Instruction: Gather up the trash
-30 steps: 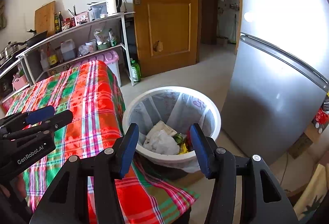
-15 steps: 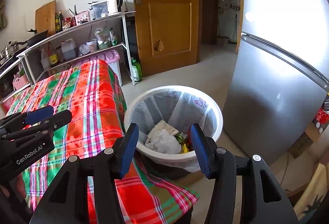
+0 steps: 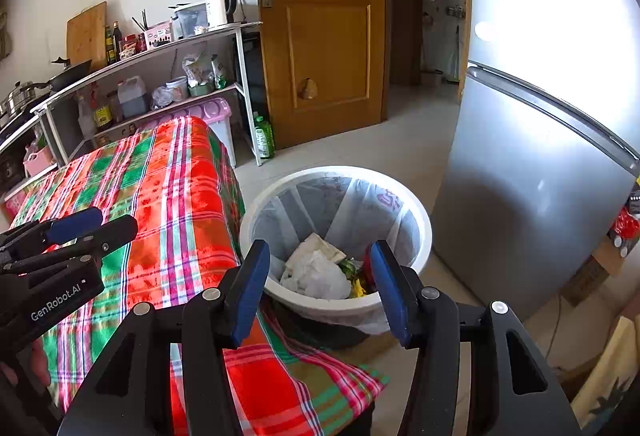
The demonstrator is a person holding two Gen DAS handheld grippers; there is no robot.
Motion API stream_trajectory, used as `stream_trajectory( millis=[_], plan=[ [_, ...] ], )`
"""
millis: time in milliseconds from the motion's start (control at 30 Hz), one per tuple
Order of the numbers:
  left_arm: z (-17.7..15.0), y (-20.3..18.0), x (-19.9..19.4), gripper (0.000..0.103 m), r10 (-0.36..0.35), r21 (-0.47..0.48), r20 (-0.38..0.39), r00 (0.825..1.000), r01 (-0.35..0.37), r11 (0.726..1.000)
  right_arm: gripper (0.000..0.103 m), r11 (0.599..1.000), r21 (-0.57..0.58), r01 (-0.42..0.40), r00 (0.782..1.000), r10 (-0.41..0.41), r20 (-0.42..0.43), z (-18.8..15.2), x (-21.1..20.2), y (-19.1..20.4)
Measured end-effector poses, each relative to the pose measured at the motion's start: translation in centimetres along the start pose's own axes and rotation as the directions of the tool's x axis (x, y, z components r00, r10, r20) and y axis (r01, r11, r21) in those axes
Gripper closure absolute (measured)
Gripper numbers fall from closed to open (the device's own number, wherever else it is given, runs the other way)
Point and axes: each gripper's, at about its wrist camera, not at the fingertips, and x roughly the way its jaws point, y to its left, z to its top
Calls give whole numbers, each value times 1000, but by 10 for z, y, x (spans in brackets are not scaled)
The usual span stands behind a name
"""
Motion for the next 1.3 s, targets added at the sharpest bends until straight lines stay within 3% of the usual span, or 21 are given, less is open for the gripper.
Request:
stream_trajectory(
  millis=[1300],
  plan=[
    [-1, 2, 1, 55, 8, -1, -5, 1000, -8, 1000, 49, 1000, 0, 5, 1000, -5, 0, 1, -2, -3]
  ],
)
